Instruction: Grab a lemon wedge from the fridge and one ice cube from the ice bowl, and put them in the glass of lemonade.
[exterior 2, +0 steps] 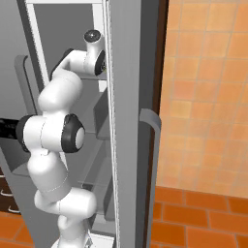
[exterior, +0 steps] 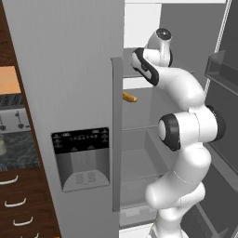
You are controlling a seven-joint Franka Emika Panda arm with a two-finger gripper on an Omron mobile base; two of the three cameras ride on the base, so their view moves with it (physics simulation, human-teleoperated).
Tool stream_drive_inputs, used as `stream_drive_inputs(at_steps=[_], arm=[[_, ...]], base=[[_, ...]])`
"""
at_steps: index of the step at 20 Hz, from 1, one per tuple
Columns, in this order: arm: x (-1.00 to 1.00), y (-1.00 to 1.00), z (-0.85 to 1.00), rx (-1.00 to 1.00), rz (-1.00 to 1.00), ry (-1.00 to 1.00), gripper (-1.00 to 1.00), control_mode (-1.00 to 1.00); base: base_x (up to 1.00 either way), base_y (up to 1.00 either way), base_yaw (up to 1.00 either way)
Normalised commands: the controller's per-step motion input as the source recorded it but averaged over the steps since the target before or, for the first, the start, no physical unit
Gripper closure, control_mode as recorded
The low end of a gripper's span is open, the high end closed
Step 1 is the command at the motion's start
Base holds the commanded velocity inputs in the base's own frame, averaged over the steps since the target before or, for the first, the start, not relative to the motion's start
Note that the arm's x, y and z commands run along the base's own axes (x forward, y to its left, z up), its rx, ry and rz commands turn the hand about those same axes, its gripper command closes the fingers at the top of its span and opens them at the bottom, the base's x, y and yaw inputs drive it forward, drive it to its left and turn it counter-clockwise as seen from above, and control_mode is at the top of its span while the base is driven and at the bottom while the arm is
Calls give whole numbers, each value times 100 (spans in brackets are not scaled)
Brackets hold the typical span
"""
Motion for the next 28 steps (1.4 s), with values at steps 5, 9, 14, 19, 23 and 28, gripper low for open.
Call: stream_drive_inputs(at_steps=[5,9,14,19,23,28], arm=[[0,0,-2,0,0,4,100,-100],[-8,0,0,0,0,0,100,-100],[-51,3,0,0,0,-5,100,-100],[-100,0,0,0,0,-18,100,-100],[-100,7,0,0,0,-4,100,-100],[-100,7,12,0,0,7,100,-100]], base=[[0,0,0],[0,0,0],[0,0,0],[0,0,0],[0,0,0],[0,0,0]])
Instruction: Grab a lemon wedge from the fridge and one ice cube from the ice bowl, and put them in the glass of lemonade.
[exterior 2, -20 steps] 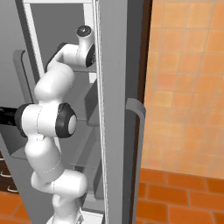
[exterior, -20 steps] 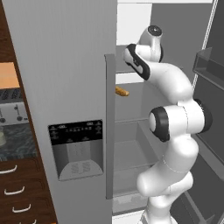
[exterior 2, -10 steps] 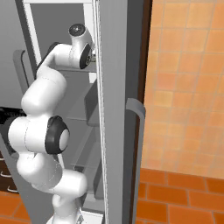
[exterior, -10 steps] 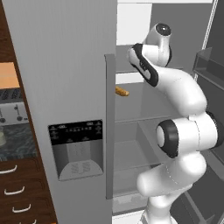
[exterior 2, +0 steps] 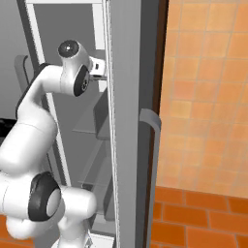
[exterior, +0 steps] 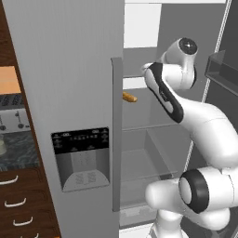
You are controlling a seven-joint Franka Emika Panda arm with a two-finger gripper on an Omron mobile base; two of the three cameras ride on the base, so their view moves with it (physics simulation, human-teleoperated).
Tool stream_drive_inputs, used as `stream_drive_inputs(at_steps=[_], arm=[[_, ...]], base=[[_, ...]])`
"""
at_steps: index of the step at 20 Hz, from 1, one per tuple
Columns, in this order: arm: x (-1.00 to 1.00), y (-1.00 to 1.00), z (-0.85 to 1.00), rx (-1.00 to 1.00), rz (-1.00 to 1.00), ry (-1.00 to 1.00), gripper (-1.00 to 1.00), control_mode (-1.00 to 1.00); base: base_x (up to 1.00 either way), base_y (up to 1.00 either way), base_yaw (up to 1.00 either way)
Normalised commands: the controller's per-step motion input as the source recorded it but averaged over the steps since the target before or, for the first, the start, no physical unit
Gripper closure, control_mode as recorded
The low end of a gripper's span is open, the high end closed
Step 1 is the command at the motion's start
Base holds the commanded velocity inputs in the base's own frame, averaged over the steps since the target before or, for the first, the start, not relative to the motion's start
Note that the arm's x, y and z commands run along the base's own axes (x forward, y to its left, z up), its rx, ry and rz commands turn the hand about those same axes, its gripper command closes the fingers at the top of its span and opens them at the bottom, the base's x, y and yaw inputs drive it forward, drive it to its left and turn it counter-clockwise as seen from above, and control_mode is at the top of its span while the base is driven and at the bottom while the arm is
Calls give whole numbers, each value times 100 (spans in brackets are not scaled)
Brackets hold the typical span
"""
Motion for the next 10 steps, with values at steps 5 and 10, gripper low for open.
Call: stream_drive_inputs(at_steps=[5,10], arm=[[-100,0,25,0,0,20,100,-100],[-100,1,-10,0,0,29,100,-100]], base=[[0,0,0],[0,0,0]])
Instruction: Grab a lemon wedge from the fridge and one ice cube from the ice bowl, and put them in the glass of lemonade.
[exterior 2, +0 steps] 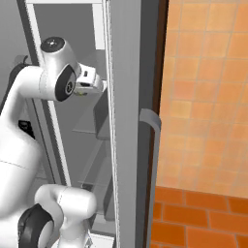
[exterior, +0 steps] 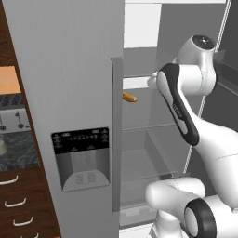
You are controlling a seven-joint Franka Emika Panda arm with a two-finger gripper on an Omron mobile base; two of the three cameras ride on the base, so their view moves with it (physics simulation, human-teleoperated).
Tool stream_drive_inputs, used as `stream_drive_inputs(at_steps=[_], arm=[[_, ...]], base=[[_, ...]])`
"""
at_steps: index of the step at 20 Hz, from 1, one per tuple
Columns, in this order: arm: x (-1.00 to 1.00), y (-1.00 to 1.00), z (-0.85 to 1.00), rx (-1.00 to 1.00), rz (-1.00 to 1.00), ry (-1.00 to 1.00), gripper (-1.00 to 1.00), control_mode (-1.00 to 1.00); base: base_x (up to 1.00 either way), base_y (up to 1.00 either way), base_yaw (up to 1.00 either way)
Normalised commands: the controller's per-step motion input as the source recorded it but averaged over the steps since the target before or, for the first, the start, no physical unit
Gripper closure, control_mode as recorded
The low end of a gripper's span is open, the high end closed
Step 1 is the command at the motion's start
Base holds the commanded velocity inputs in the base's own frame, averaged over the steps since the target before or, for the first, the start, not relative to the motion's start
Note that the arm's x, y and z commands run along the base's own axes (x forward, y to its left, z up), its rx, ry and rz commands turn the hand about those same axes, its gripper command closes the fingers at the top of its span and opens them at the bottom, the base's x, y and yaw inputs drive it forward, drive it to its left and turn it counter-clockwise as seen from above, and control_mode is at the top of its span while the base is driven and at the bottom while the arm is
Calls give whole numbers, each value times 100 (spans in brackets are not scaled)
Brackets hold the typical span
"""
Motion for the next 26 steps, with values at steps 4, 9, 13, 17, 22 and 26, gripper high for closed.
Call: stream_drive_inputs(at_steps=[4,9,13,17,22,26], arm=[[-100,4,-72,0,0,25,100,-100],[-95,1,-63,0,0,18,100,-100],[-69,3,-29,0,0,10,100,-100],[-19,11,-11,0,0,7,100,-100],[-27,0,-11,0,0,1,100,-100],[-16,3,-2,0,0,0,100,100]], base=[[0,0,0],[0,0,0],[0,0,0],[0,0,0],[0,0,0],[-53,52,-1]])
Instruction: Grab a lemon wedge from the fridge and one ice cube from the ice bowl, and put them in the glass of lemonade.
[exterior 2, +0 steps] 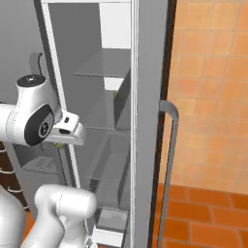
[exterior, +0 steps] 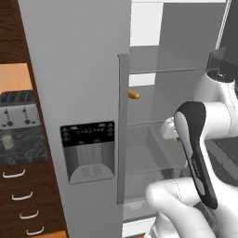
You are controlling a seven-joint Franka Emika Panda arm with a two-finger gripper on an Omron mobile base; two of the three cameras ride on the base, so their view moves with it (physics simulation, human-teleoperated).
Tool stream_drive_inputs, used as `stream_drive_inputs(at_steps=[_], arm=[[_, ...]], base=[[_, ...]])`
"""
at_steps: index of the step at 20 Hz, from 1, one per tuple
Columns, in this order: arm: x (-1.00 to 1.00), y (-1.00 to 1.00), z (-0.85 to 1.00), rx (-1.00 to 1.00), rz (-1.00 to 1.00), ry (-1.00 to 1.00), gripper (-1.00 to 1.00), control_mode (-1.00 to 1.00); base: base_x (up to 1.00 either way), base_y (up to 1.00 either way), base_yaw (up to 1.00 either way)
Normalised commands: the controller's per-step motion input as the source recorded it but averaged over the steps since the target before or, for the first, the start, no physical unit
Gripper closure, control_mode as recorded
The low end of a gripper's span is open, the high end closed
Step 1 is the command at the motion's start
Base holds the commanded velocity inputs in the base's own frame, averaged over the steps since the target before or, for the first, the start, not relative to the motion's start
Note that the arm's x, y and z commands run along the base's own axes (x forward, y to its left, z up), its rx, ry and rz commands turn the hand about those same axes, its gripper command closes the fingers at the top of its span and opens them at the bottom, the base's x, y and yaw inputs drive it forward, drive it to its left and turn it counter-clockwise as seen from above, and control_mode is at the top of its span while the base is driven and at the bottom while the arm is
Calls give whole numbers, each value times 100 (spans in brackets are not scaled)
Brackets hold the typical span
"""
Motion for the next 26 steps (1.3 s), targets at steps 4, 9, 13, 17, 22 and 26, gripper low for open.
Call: stream_drive_inputs(at_steps=[4,9,13,17,22,26], arm=[[0,0,0,0,0,0,100,100],[0,0,0,0,0,0,100,100],[0,0,0,0,0,0,100,100],[0,0,0,0,0,0,100,100],[0,0,0,0,0,0,100,100],[0,0,0,0,0,0,100,100]], base=[[-6,100,-1],[0,100,3],[0,100,7],[2,100,-3],[40,100,-25],[44,16,-31]])
